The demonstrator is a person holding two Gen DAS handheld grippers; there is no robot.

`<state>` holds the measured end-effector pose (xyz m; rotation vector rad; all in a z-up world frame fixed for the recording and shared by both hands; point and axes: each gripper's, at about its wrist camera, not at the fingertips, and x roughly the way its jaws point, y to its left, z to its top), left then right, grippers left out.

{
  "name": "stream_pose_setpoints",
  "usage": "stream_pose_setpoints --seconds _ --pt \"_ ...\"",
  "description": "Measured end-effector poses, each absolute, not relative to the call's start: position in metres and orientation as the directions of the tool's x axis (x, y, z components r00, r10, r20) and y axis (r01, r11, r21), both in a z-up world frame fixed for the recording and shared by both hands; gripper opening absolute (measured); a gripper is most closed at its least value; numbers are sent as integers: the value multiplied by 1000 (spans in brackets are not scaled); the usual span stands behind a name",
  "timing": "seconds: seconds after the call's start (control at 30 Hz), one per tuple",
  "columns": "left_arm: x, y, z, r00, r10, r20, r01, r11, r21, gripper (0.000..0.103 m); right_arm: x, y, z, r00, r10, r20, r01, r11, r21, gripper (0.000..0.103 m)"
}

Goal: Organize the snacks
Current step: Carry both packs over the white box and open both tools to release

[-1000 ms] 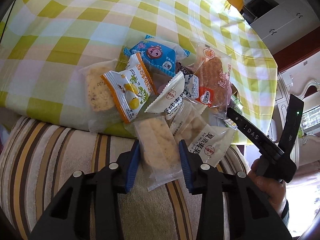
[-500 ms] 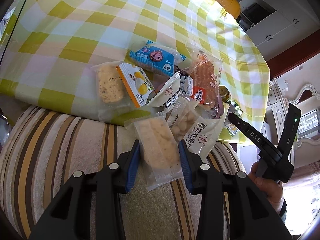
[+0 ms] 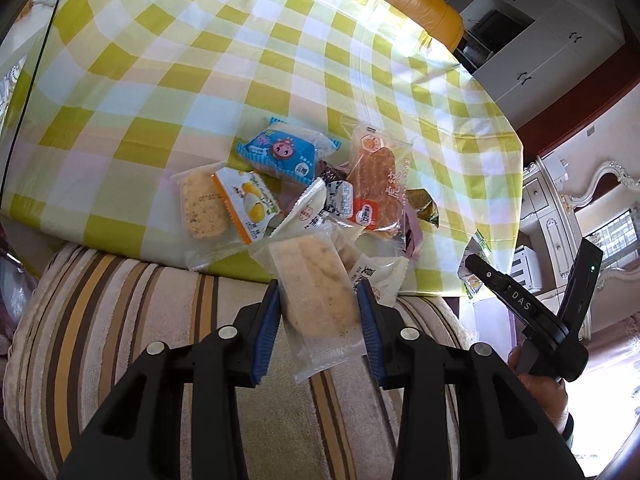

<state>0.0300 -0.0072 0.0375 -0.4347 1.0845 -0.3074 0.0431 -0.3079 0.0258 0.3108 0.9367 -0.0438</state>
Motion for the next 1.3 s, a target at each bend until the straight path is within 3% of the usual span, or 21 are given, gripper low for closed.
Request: stream_pose_setpoints --seconds 0.33,0.77,1.0,1.3 --pt "42 -81 58 407 -524 -748 218 851 -478 37 15 -379 34 615 -3 -789 310 920 238 37" --pt "50 -224 39 207 -603 -771 477 750 -458 37 -23 -462 2 540 -127 -832 501 843 196 37" --pt "48 -310 12 33 -604 -796 570 666 -482 37 -36 -487 -33 465 -124 -877 569 801 189 37" --pt "40 -385 -35 -133 -505 -853 622 627 -468 37 -48 -505 -69 389 -123 -913 625 764 163 37"
